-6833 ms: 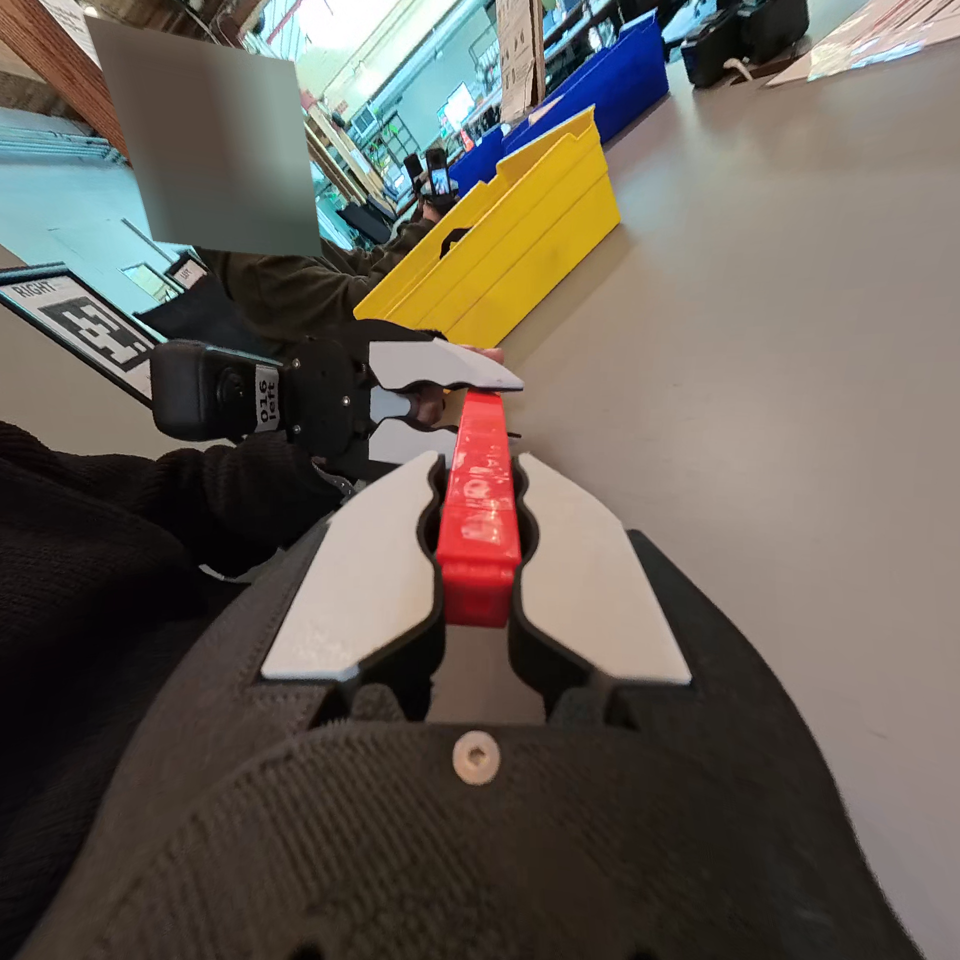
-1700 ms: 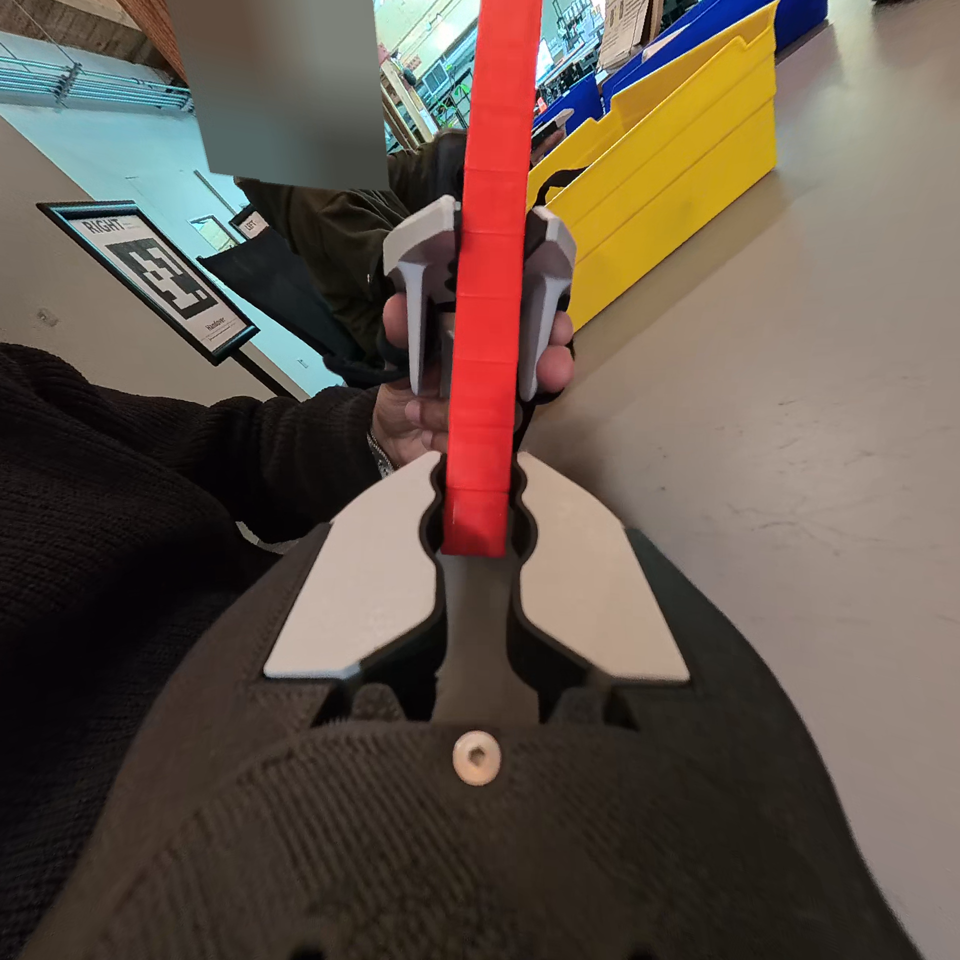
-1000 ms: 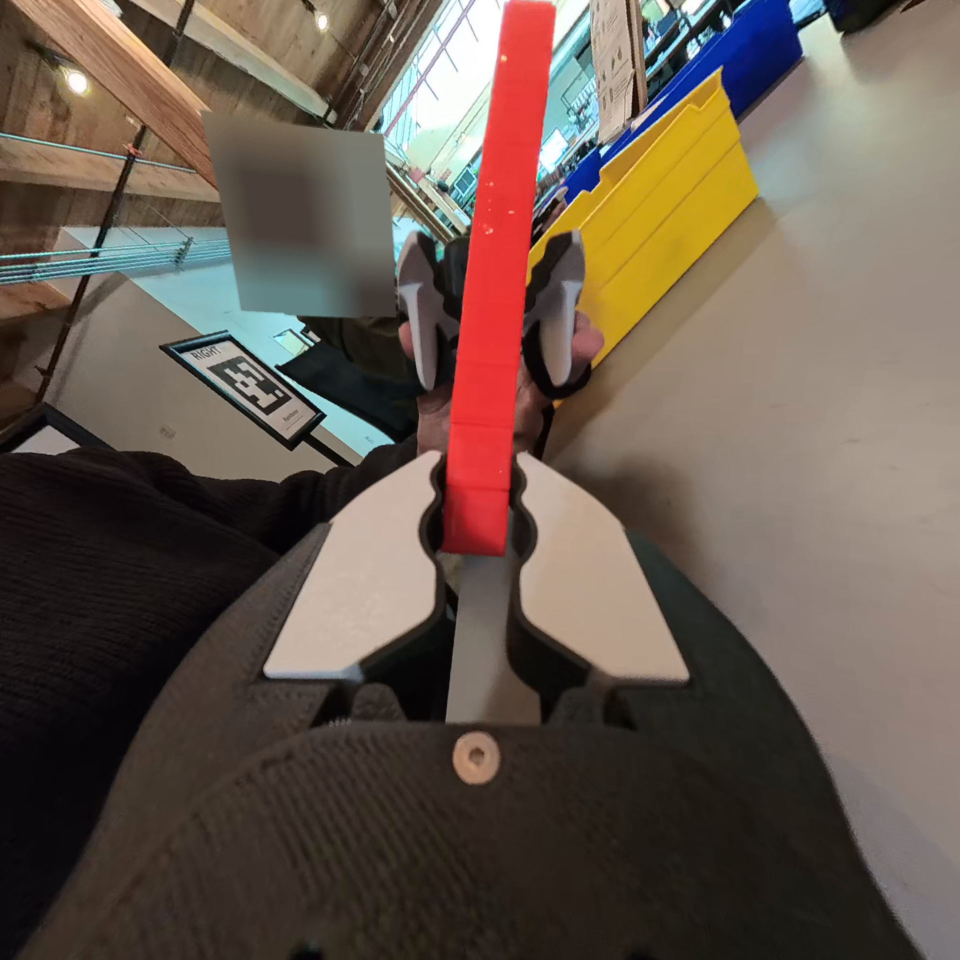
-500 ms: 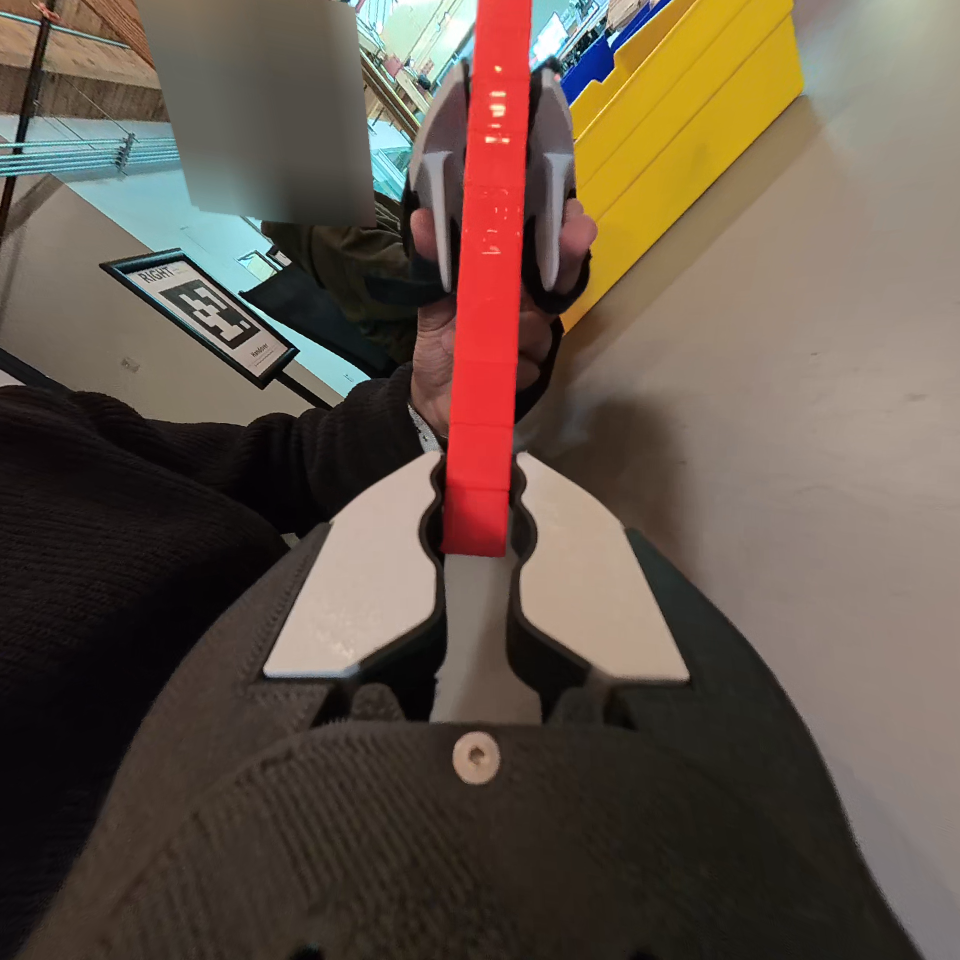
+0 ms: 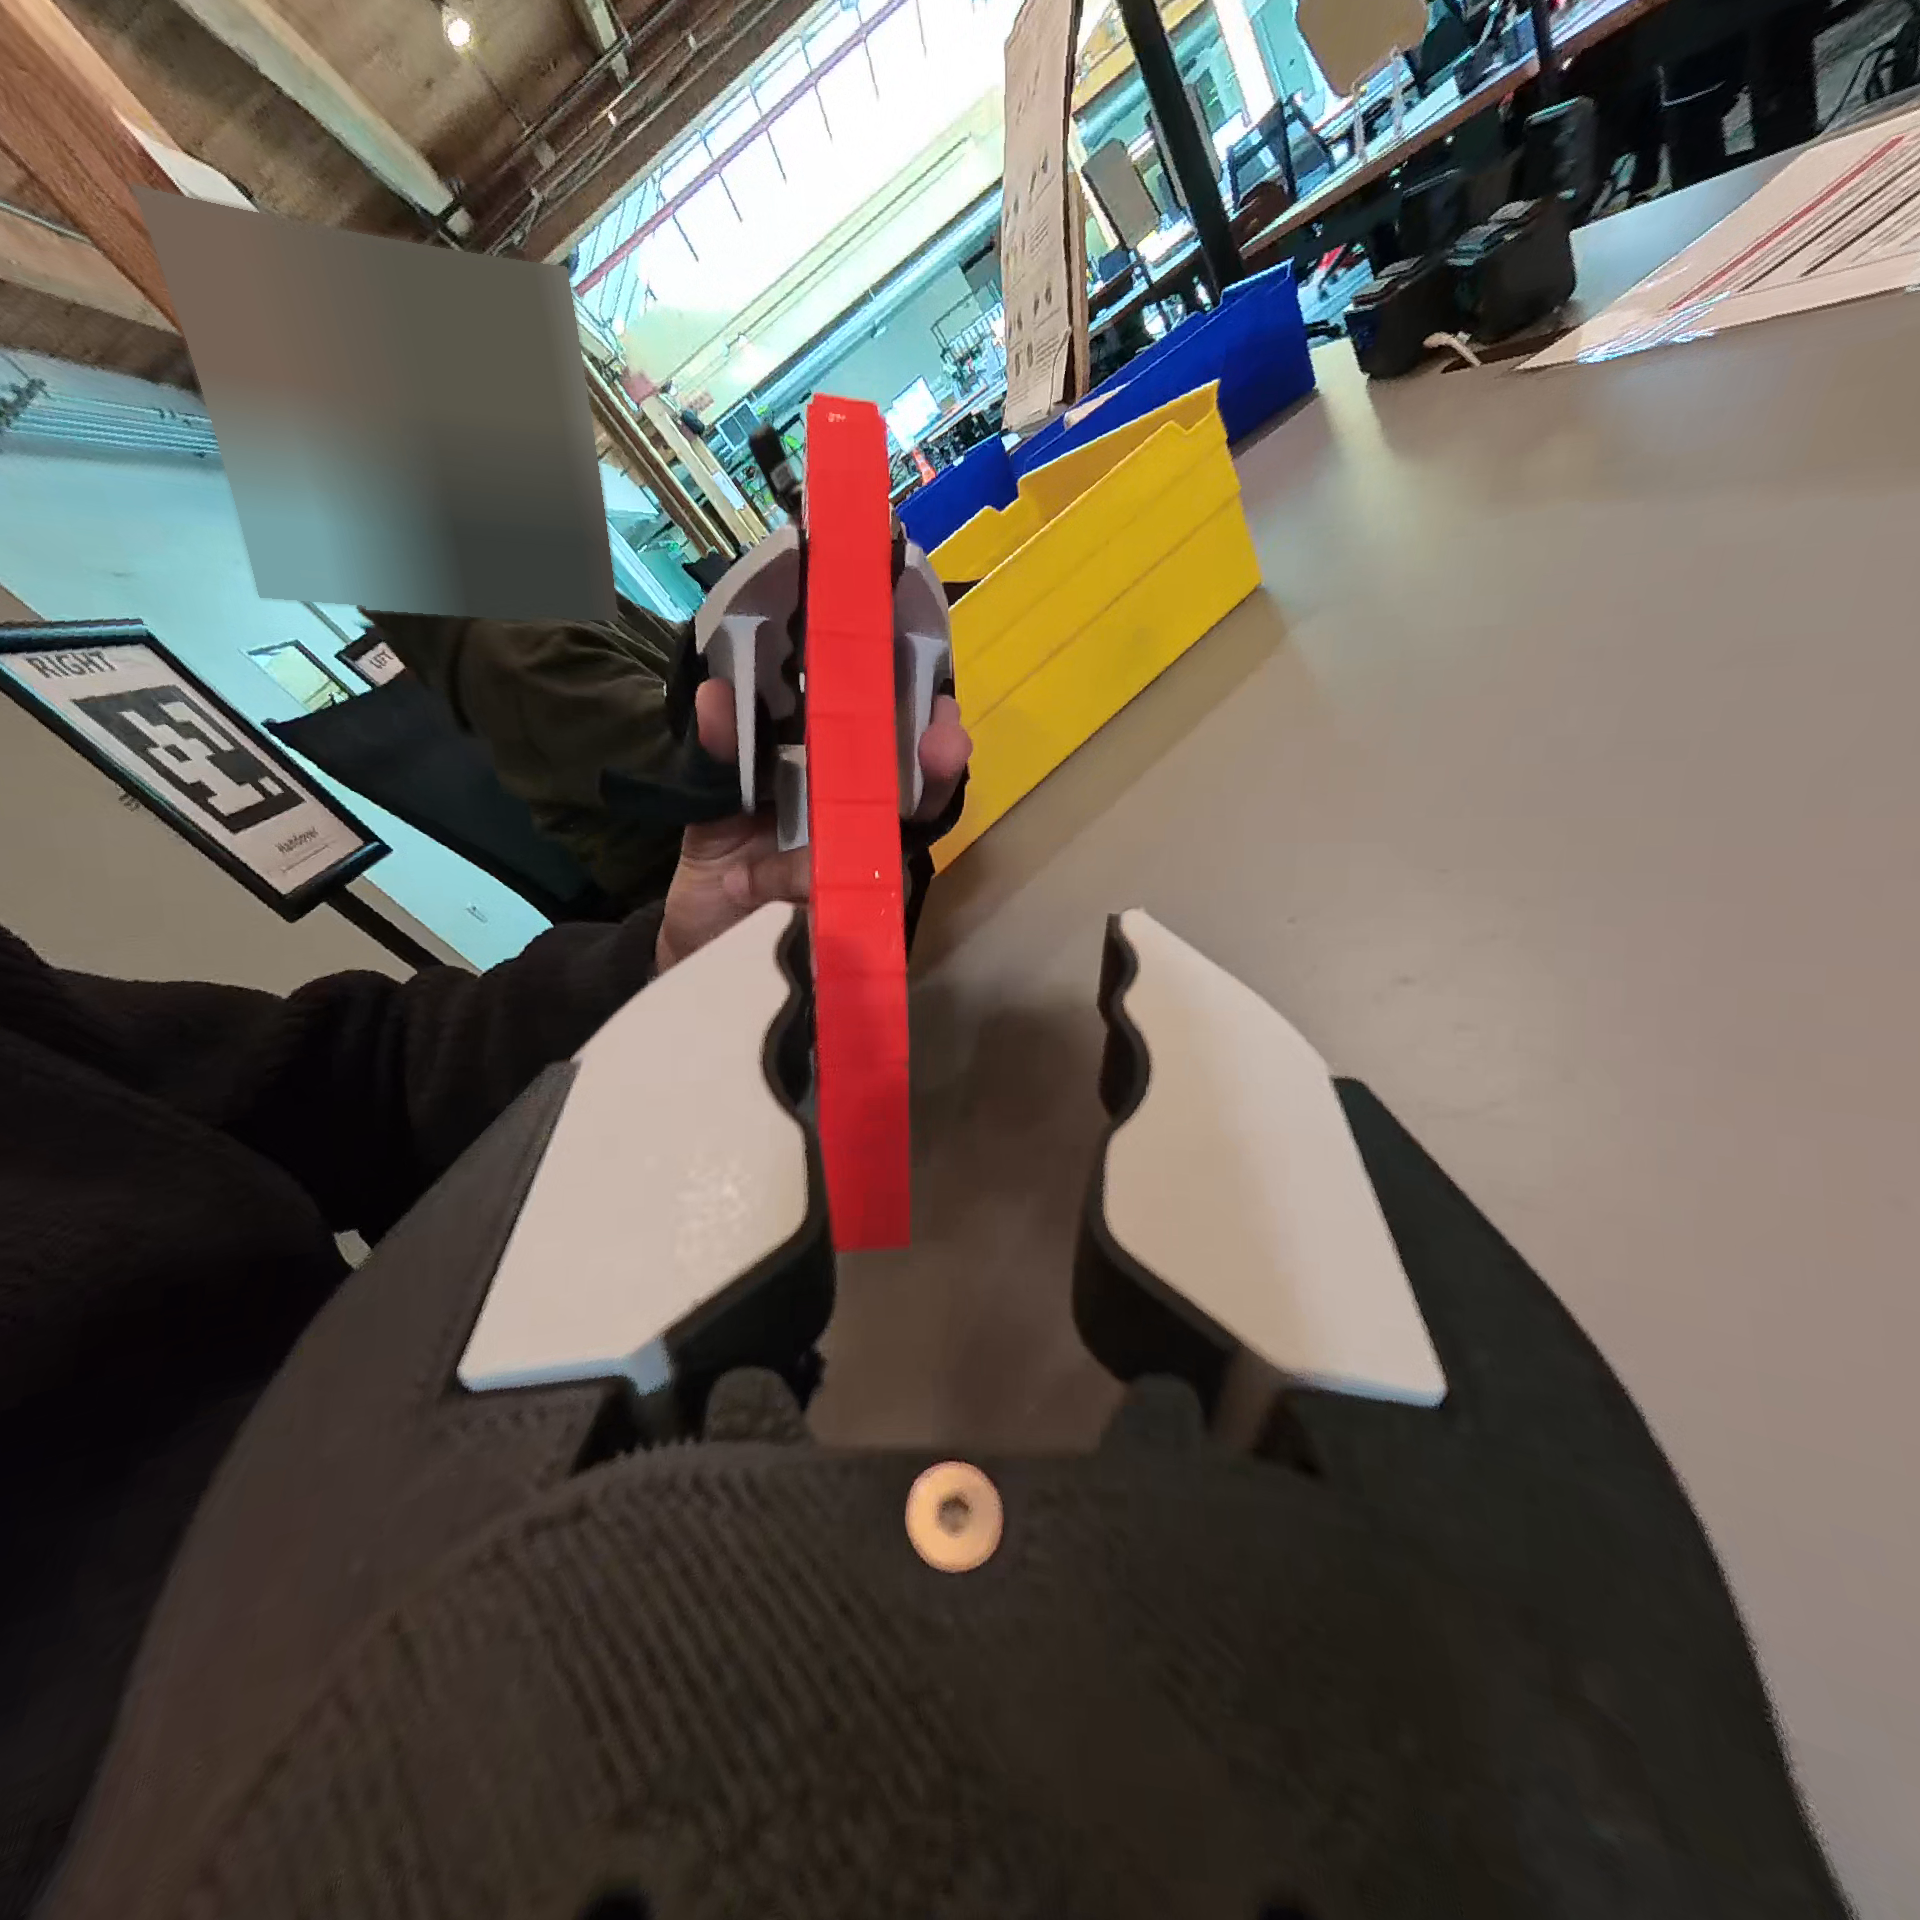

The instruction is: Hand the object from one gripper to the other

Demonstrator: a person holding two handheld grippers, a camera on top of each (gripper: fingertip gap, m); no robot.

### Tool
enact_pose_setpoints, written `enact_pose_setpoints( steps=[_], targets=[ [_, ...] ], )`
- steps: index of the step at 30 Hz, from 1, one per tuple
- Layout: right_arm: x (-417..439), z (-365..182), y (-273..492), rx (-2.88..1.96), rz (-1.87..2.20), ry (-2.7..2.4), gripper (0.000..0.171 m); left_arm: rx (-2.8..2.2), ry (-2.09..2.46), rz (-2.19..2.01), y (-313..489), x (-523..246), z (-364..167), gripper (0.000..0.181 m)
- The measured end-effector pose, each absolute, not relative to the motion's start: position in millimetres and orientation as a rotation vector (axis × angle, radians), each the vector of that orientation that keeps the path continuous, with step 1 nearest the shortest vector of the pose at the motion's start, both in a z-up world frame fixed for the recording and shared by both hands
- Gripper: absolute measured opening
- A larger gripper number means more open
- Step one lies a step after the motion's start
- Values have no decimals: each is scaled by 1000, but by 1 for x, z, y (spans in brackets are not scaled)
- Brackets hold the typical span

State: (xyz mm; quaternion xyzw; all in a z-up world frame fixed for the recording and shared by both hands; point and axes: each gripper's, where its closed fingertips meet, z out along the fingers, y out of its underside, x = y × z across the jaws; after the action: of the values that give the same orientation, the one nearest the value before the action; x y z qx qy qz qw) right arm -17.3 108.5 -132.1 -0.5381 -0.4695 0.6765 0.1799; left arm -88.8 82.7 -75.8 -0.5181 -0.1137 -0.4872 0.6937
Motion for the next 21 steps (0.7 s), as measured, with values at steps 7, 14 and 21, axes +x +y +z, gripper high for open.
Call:
enact_pose_setpoints(
  steps=[7, 14, 21],
  targets=[
    [-16, -132, 99, -1468, 1836, -1396, 46, -1222, -239, -1090, 88, -79, -83, 23],
    [-15, -136, 84, -1340, 1641, -1541, 41, -1298, -233, -1125, 93, -67, -94, 23],
    [-11, -133, 76, -1028, 1289, -1676, 38, -1262, -368, -1336, 96, -71, -102, 23]
  ],
)
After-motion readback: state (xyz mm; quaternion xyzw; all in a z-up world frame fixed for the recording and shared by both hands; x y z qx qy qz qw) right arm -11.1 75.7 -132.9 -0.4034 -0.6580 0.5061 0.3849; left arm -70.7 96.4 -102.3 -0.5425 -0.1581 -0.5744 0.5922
